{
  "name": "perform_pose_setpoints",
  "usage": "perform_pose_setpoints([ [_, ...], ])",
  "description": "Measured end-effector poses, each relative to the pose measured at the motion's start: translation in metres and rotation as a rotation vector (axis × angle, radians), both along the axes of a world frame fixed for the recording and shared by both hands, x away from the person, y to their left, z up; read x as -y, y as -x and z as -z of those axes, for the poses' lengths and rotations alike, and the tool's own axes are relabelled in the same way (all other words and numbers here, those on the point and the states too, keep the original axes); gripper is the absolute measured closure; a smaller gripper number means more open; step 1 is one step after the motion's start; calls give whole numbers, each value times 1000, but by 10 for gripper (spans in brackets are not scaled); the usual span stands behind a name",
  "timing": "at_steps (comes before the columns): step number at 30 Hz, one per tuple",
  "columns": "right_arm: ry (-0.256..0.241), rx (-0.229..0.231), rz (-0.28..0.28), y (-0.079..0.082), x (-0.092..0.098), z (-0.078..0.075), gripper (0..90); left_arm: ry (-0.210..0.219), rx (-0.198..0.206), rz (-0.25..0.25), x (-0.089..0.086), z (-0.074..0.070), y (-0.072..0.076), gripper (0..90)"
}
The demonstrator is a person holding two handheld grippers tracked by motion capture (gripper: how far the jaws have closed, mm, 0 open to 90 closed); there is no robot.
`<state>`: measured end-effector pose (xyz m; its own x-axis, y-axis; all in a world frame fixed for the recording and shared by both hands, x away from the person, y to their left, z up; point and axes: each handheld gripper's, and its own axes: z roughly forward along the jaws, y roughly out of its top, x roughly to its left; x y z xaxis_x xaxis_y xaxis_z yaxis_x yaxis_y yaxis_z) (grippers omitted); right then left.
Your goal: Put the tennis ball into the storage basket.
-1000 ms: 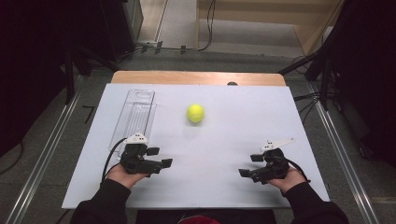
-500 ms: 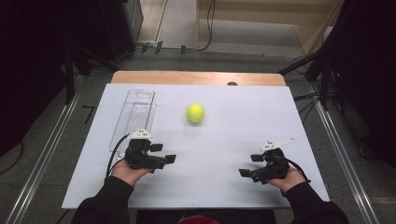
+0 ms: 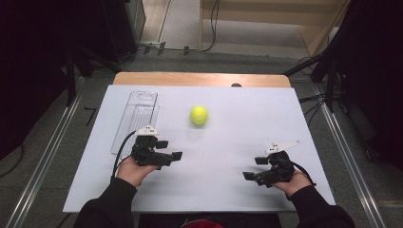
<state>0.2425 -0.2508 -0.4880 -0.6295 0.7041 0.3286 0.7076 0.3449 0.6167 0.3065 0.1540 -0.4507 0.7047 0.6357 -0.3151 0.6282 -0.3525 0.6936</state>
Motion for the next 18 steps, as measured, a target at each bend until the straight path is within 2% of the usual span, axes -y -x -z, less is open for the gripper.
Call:
perform_pose_setpoints([
  [3,-1,0,0,0,0,0,128,-11,6,2,2,-1,-3,201],
  [6,-1,1,1,0,0,0,128,-29,5,-1,5,0,-6,150],
  [8,-1,4,0,0,0,0,128,-17,-4,1,7,-1,-7,1],
  [11,0,5,1,0,0,0,128,-6,-6,1,9,-3,-9,0],
  [15,-1,5,2,0,0,0,128,-35,-3,6,11,-3,-12,0],
  [18,-1,5,1,0,-1,0,128,-29,-3,4,13,-2,-15,0],
])
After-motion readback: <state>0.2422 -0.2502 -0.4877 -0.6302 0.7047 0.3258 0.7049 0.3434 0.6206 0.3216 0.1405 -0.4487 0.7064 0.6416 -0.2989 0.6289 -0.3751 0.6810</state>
